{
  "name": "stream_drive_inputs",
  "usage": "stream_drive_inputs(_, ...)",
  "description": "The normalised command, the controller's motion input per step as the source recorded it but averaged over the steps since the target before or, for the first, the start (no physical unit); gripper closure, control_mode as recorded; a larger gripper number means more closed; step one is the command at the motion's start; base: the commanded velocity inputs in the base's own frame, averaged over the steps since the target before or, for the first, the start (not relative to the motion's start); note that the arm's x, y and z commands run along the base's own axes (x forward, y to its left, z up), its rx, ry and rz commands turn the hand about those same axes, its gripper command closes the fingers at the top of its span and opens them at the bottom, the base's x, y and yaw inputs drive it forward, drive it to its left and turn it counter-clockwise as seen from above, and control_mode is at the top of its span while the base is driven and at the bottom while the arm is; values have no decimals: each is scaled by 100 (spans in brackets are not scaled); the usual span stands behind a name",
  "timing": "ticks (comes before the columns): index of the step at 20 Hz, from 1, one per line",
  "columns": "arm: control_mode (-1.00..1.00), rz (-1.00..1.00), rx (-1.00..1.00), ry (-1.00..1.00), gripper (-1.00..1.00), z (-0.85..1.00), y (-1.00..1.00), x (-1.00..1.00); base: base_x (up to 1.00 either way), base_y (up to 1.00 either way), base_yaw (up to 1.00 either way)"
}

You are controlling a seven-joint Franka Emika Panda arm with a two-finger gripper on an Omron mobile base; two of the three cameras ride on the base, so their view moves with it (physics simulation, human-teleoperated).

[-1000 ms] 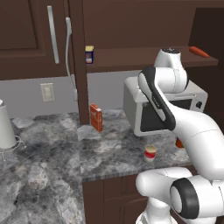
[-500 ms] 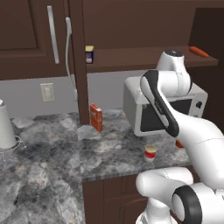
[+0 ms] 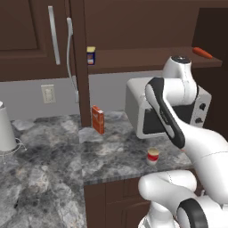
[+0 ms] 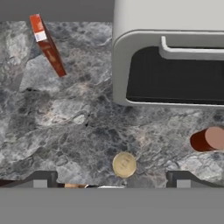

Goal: Pick the cans from the counter and place them in their designated side in the cabinet.

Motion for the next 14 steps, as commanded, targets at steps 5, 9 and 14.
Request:
stream_drive_inputs(5, -100, 0, 0, 0, -100, -10, -21, -18, 0, 0, 0)
stream_drive_inputs(9, -100, 0, 0, 0, -100, -15, -15, -16, 0, 0, 0)
stream_drive_inputs(14, -100, 0, 0, 0, -100, -18, -8, -7, 0, 0, 0)
